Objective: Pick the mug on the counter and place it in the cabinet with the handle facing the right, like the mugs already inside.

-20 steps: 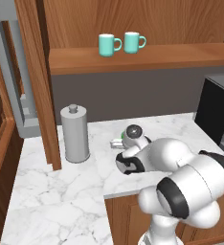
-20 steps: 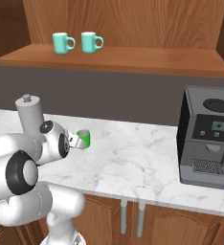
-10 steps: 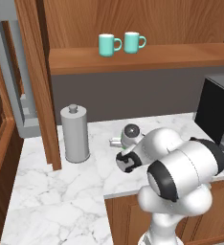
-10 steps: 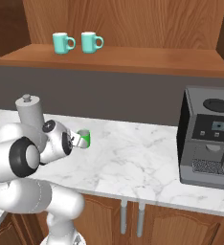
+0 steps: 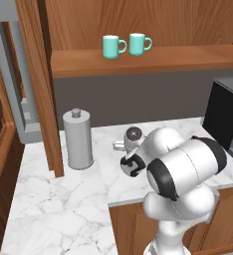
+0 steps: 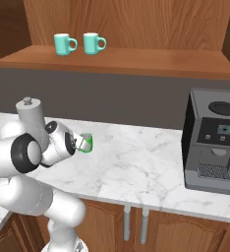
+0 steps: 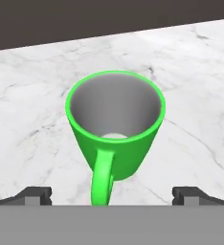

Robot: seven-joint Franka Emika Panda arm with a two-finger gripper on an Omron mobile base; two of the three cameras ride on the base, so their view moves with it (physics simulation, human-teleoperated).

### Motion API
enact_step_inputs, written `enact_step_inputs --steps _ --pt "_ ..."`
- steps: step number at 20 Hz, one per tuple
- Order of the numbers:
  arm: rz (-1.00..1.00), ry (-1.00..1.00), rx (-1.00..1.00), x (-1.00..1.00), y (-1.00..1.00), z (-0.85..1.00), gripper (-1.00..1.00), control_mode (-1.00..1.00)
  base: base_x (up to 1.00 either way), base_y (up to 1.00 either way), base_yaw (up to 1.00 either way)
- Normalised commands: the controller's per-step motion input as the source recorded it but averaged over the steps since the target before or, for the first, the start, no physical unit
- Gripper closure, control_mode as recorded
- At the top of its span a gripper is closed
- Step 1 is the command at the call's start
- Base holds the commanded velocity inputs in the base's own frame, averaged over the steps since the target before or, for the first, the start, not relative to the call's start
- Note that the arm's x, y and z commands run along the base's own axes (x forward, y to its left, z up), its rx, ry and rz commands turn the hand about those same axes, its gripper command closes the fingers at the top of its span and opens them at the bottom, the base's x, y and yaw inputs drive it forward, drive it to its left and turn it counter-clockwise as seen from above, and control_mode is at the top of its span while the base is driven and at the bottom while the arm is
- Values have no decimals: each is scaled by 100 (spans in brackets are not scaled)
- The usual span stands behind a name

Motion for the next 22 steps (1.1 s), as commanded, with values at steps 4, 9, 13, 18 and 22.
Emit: enact_step_inputs --steps 4,9,13,18,22 --pt "-5 0 0 18 3 -9 -100 -100 0 0 0" --pt "-7 0 0 14 7 -16 -100 -100 0 0 0" --pt "-9 0 0 10 14 -26 -100 -100 0 0 0" --pt "-9 0 0 10 13 -26 100 -100 0 0 0" --pt "-8 0 0 3 5 -20 100 -100 0 0 0"
